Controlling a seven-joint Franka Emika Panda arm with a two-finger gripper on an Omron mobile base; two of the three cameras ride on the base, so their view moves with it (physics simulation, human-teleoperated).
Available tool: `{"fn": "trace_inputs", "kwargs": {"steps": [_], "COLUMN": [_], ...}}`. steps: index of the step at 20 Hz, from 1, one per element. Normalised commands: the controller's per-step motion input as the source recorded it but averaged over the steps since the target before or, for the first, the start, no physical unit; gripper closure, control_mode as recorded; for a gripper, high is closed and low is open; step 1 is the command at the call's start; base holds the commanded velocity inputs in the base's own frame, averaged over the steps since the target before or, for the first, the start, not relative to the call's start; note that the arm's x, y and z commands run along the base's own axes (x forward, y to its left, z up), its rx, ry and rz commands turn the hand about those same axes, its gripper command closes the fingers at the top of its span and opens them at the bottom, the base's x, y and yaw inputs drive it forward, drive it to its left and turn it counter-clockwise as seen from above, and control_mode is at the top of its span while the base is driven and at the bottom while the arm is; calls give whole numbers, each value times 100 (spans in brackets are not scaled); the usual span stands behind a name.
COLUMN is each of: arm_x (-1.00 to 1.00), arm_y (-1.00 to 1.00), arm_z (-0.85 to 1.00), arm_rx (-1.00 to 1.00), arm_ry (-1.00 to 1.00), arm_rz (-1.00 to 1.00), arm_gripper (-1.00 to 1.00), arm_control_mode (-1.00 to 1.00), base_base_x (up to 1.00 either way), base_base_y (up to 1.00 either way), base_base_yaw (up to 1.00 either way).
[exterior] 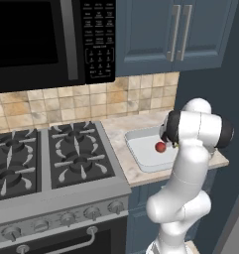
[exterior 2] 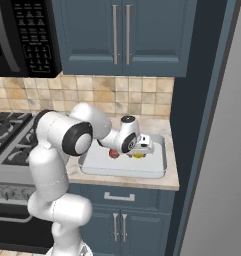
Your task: Pick the mango and apple from the fridge and place them inside the tupperware on the counter.
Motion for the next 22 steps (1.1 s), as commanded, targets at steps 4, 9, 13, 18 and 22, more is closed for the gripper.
{"fn": "trace_inputs", "kwargs": {"steps": [4,9,13,18,22], "arm_x": [3,-57,-99,-84,-81], "arm_y": [0,0,8,53,83], "arm_z": [8,37,70,83,75], "arm_rx": [0,0,-7,-21,-31], "arm_ry": [0,-3,-12,-23,-26], "arm_rz": [0,0,0,0,0], "arm_gripper": [-100,-100,-100,-100,-100], "arm_control_mode": [-100,-100,-100,-100,-100], "base_base_x": [0,0,0,0,0], "base_base_y": [0,0,0,0,0], "base_base_yaw": [0,0,0,0,0]}}
